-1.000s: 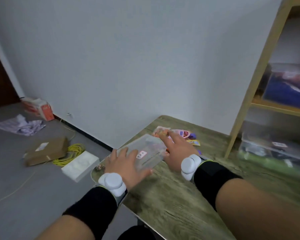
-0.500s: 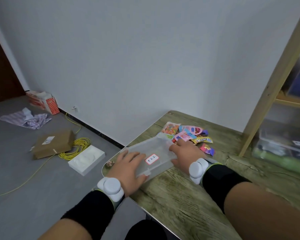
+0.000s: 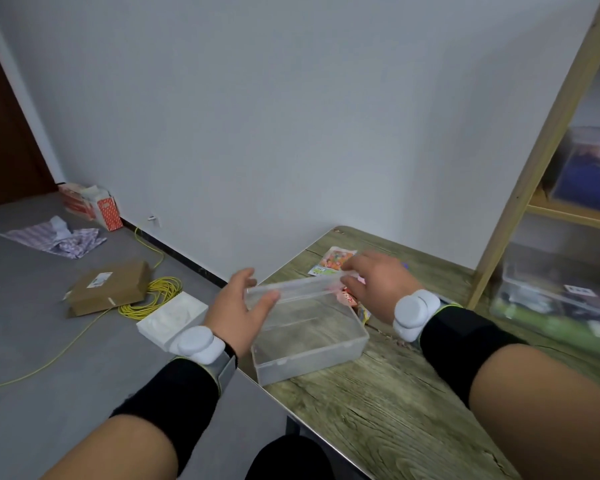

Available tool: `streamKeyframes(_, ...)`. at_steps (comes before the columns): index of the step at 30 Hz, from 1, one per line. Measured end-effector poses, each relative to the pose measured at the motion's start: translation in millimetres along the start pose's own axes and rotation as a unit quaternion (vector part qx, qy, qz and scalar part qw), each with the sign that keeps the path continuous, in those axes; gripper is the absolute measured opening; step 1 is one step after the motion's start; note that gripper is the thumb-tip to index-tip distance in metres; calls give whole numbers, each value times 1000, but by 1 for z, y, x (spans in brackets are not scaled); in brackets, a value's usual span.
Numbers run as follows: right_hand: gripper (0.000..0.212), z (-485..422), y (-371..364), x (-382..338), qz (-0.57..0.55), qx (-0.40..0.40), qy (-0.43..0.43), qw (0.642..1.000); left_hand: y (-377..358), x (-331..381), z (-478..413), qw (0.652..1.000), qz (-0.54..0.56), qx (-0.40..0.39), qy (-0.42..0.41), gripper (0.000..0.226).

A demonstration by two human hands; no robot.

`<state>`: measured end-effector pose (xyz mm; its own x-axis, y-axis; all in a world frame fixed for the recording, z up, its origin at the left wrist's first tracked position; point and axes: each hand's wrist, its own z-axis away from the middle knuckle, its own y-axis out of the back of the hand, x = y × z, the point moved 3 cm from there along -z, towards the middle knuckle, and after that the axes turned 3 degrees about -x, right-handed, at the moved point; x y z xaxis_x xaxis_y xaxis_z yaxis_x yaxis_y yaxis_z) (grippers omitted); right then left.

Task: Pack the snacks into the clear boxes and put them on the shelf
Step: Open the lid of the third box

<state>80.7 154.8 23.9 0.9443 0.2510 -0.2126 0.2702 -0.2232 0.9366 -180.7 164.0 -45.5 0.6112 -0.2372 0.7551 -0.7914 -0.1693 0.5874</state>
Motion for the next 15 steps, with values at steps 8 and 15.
streamKeyframes(8,39,-50,-11,16,-178,13,-150,972,-6,-24,-54,989,-3,5,151,39)
streamKeyframes(15,51,-63,-49,39,-223,-37,-158,961,-10,-42,-49,993,34,4,111,41)
